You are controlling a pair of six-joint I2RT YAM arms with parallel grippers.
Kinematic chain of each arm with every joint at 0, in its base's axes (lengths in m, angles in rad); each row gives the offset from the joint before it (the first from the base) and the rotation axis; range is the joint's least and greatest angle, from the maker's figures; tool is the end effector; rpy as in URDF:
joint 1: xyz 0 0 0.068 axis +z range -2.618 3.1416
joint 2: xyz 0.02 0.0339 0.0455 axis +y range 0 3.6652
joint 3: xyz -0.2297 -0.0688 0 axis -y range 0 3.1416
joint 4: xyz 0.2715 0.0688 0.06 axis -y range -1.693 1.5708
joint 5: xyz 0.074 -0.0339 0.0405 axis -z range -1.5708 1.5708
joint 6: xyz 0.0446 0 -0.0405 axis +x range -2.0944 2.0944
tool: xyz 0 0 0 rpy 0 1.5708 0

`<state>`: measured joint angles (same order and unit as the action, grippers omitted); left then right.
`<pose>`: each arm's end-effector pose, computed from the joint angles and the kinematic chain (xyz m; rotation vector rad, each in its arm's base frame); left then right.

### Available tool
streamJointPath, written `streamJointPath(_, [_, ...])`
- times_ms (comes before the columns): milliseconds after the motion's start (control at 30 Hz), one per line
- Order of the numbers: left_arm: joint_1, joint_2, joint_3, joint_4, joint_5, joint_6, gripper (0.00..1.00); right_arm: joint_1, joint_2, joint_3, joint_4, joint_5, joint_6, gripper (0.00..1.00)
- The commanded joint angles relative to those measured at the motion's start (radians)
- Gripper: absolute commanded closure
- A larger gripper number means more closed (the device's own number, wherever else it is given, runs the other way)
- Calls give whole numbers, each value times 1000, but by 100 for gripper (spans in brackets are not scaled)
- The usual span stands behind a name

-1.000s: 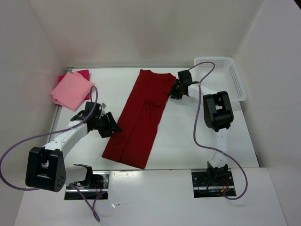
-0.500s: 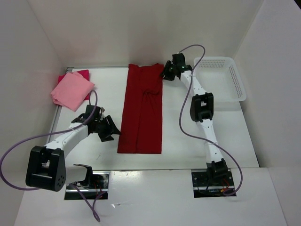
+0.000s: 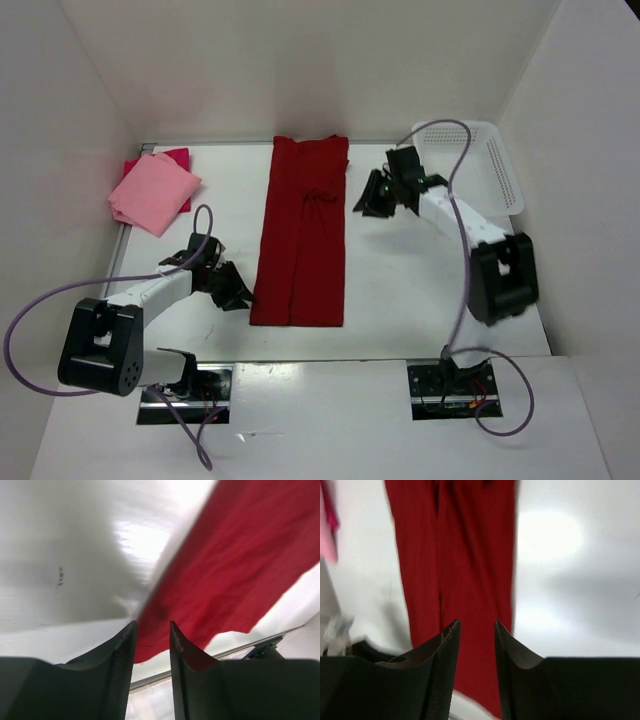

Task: Fold and stack the t-shirts
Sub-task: Rotate the tshirt 90 degrees, then grab the bottom of the folded rectangular tshirt with both arms

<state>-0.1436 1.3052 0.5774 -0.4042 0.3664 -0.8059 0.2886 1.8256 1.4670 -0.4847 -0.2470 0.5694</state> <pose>0.2466 -0.0518 0.0947 -0.8073 2.7067 -0.7527 0.4102 0.1332 0.2091 0.2324 2.4873 0.6768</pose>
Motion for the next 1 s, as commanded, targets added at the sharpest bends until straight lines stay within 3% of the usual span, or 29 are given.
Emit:
streamJointPath(0, [-5, 8, -51, 22, -1, -42, 61, 87, -260, -296, 169, -28, 75, 62])
streamJointPath(167, [-5, 38, -71, 51, 37, -53, 52, 237, -548, -739, 311, -28, 288, 57])
streamJointPath(267, [-23, 62, -71, 42, 49, -44, 51, 257, -623, -873, 324, -21, 359, 57])
streamJointPath(467, [-48, 13, -103, -14, 51, -88, 51, 400, -655, -1005, 402, -54, 466, 54])
streamJointPath(667, [-48, -170, -114, -128, 20, -142, 45, 483, -625, -1059, 475, -23, 537, 53])
streamJointPath(833, [-39, -91, -136, -53, 25, -156, 45, 483, -528, -1038, 534, -23, 528, 53])
streamJointPath(967, [-39, -37, -136, 7, 25, -147, 52, 492, -500, -1014, 509, 47, 515, 56])
